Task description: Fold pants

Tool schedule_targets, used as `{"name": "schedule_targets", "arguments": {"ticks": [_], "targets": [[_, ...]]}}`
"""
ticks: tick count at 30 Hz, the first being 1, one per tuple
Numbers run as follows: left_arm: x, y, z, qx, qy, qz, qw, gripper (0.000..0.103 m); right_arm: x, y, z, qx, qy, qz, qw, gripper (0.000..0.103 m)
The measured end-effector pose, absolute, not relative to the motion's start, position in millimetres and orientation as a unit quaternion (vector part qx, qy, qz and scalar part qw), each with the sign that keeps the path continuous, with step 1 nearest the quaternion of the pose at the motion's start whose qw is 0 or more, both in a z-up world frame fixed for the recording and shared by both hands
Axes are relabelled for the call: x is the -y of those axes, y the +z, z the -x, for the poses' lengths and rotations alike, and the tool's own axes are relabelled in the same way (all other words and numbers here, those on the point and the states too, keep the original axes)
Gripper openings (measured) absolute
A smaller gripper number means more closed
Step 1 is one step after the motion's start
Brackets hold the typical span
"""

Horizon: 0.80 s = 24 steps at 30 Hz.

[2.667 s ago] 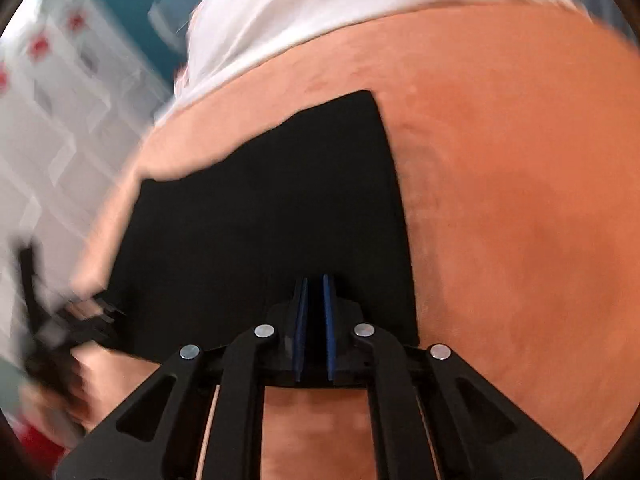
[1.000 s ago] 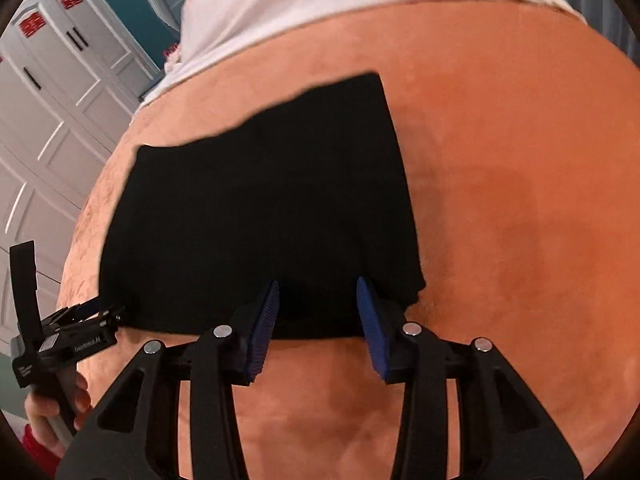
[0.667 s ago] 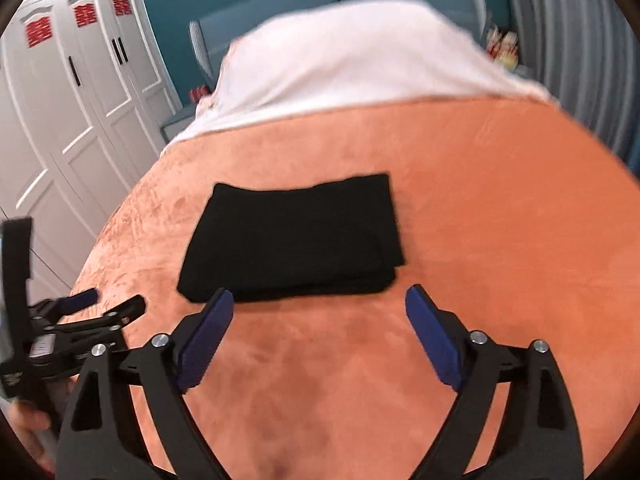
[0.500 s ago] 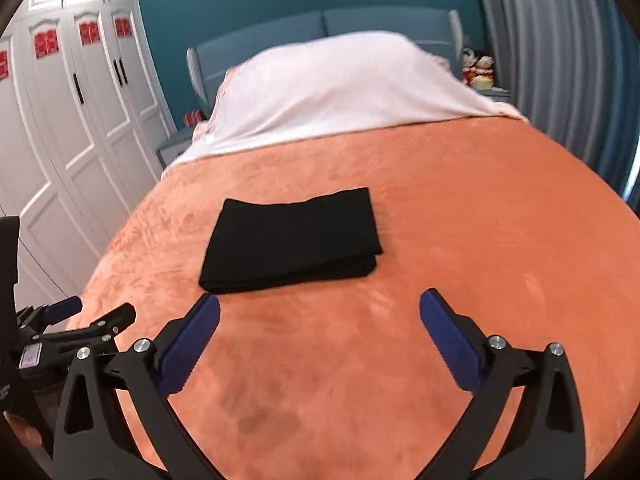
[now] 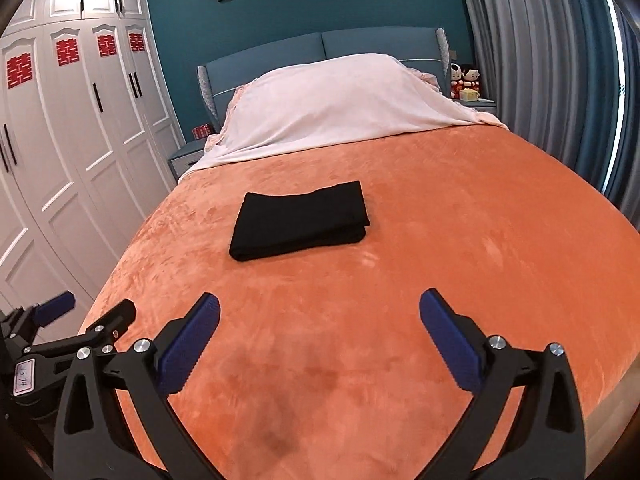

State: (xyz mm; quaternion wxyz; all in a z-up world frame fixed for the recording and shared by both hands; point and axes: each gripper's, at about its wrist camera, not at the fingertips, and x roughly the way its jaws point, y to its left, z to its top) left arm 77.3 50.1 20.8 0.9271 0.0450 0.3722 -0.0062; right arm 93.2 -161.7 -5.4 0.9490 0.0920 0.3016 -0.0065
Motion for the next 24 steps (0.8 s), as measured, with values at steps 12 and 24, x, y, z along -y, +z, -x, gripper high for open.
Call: {"name": "schedule_targets", "arguments": {"ticks": [12, 24], "targets": [[-45.6, 4.0, -91.6, -0.390, -0.003, -0.035, 0.920, 0.092, 145.8, -17.0, -91.2, -0.293, -0.019, -0.074, 0.953, 0.098], [-44.4, -4.8, -114.5, -0.397, 0.001, -0.044, 0.917, 0.092, 143.7, -26.4, -105.7, -0.300, -0.024, -0.078, 0.950, 0.098]]}}
